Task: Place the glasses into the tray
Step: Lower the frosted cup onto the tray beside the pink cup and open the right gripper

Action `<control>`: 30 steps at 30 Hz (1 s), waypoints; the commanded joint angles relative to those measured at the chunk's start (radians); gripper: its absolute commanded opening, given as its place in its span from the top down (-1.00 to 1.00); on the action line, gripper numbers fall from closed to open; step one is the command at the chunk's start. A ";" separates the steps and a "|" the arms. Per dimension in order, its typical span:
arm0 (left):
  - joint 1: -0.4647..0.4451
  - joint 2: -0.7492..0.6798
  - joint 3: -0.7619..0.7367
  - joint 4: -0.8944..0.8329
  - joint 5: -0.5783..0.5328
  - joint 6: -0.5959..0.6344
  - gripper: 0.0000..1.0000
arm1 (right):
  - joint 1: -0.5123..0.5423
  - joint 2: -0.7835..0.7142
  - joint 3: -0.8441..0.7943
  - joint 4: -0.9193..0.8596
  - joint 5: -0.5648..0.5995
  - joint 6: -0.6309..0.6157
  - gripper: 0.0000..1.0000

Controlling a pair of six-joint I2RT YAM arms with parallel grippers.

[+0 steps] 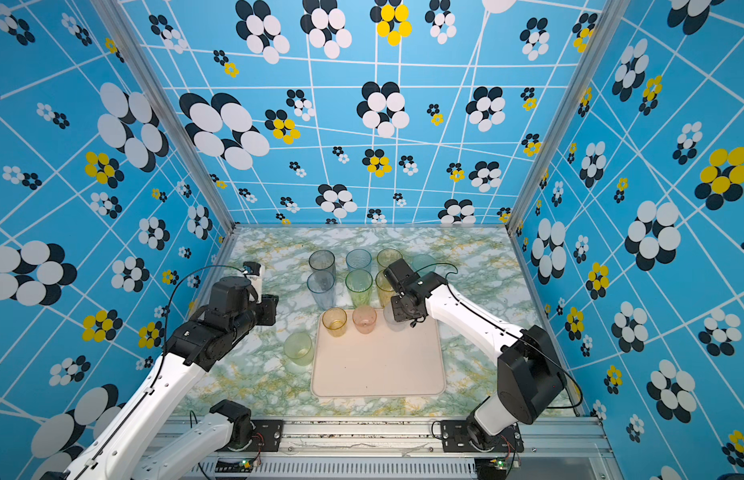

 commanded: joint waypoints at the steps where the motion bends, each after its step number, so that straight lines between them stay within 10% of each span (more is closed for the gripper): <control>1: -0.006 0.007 0.034 -0.021 -0.014 0.009 0.25 | -0.015 0.016 -0.014 0.036 -0.029 0.012 0.95; 30: -0.004 0.002 0.028 -0.019 -0.014 0.009 0.23 | -0.040 0.044 -0.057 0.090 -0.065 0.033 0.60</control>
